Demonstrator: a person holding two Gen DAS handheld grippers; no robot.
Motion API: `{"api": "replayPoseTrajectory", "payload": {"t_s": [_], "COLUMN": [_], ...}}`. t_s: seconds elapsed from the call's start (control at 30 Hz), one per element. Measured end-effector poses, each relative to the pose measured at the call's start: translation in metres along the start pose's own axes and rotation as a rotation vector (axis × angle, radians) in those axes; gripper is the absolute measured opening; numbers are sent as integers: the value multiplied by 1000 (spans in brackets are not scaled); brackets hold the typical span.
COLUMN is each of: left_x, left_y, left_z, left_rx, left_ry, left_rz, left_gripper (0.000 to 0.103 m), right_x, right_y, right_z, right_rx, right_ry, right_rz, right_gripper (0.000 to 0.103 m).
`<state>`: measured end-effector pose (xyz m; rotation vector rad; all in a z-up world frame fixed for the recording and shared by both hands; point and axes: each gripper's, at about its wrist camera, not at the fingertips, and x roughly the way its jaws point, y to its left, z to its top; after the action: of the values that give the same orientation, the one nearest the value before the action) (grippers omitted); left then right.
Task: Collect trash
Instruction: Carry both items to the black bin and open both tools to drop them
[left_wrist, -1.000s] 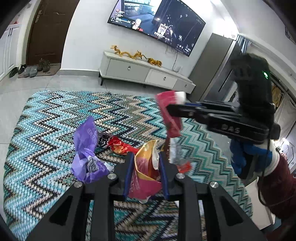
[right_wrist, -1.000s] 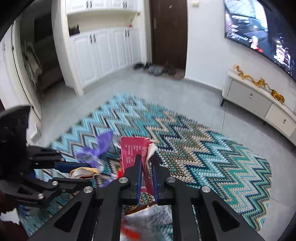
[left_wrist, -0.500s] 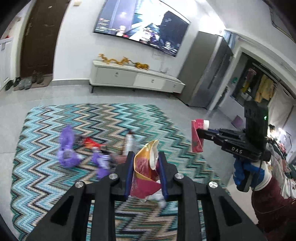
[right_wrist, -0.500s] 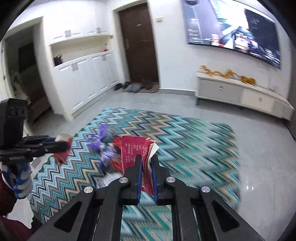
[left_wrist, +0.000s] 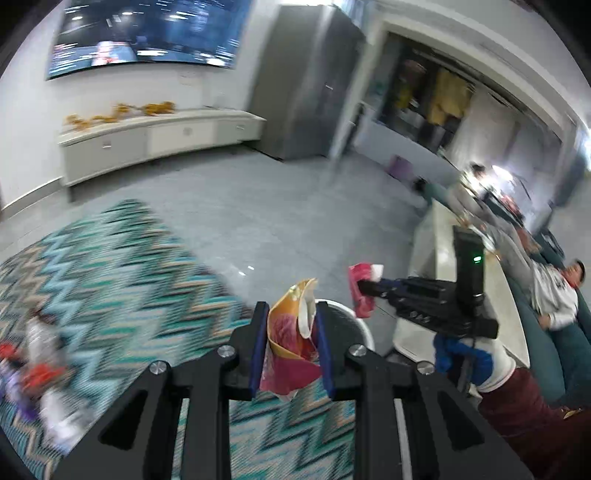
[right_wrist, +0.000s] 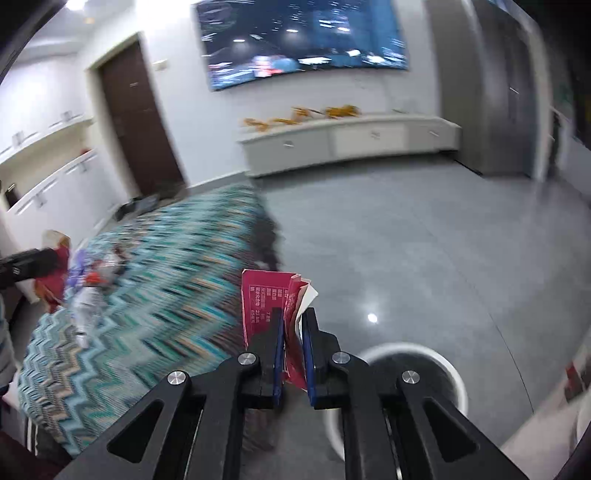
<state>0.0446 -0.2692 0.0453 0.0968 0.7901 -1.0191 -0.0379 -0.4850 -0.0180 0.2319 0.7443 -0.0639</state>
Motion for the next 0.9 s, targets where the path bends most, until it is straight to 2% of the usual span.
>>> {"api": "replayPoseTrajectory", "payload": {"t_s": [0.2, 0.4, 0.47, 0.5, 0.53, 0.6, 0.77, 0.9], "left_x": [85, 162, 184, 190, 196, 202, 197, 162], "left_y": [-60, -85, -87, -87, -87, -86, -81, -65], "left_z": [22, 34, 36, 37, 38, 40, 45, 38], "left_rx": [86, 118, 94, 85, 73, 60, 38, 50], "left_ry": [86, 156, 187, 195, 199, 194, 177, 120], "left_rz": [-85, -89, -111, -121, -129, -129, -132, -70], "left_gripper": [23, 26, 30, 38, 49, 63, 64, 64], "right_x": [9, 33, 39, 40, 42, 41, 30, 8], "right_y": [-74, -119, -130, -134, -137, -143, -145, -127], "right_z": [-27, -46, -51, -51, -52, -53, -54, -42], "right_rx": [133, 216, 237, 242, 245, 249, 240, 223], "right_ry": [39, 90, 106, 110, 113, 119, 130, 100], "right_rz": [-60, -68, -73, -79, -85, -94, -127, -141], "right_gripper": [10, 12, 25, 33, 36, 37, 37, 37]}}
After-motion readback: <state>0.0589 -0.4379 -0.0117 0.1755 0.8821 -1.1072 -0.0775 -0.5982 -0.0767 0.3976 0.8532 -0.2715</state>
